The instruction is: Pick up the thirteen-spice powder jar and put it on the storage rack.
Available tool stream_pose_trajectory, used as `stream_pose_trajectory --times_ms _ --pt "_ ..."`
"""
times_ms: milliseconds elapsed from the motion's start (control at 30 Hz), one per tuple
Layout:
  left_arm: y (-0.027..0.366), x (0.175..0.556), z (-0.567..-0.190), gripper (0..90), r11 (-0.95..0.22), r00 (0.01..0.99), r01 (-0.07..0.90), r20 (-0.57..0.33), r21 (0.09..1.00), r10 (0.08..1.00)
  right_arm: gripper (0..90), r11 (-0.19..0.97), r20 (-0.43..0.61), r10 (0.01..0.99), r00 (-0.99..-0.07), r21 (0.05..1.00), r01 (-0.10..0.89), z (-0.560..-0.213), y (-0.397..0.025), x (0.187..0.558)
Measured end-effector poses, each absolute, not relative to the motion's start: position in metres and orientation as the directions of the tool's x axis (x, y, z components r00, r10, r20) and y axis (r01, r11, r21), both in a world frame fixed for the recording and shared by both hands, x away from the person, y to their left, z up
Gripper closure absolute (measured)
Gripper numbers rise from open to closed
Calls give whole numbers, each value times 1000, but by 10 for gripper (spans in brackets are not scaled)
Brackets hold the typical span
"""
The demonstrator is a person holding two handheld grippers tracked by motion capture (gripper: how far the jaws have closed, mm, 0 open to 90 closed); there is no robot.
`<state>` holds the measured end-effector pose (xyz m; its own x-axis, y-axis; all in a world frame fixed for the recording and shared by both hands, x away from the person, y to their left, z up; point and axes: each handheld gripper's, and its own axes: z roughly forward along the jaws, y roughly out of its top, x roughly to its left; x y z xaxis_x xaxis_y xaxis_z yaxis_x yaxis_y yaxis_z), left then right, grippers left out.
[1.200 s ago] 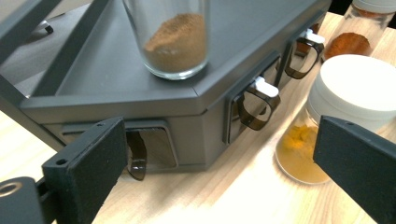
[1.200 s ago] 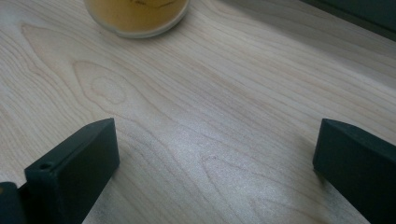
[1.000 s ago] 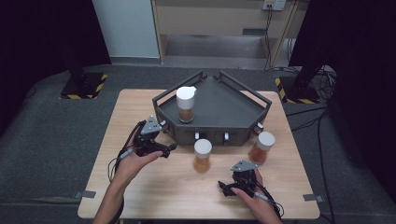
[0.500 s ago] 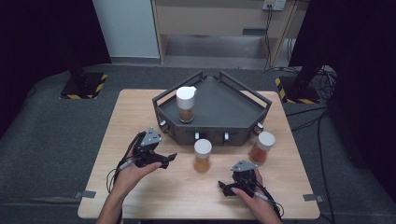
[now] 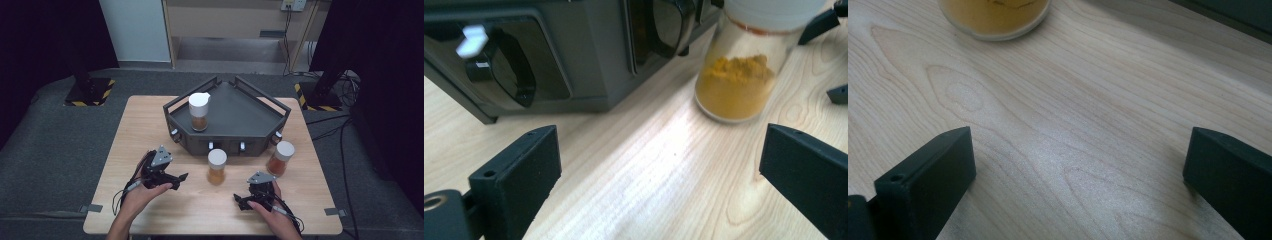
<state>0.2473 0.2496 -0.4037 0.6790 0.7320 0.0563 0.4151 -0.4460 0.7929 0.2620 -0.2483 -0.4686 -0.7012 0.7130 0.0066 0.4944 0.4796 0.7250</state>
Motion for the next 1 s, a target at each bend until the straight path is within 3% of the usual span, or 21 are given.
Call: stream_pose_trajectory --times_ms 733,1000 --pt "268 214 -422 20 -424 616 489 42 762 787 4 479 7 713 -701 725 494 -469 -248 262" --pt "278 206 -429 22 -383 556 557 12 737 831 4 479 7 714 -700 725 495 -469 -248 262"
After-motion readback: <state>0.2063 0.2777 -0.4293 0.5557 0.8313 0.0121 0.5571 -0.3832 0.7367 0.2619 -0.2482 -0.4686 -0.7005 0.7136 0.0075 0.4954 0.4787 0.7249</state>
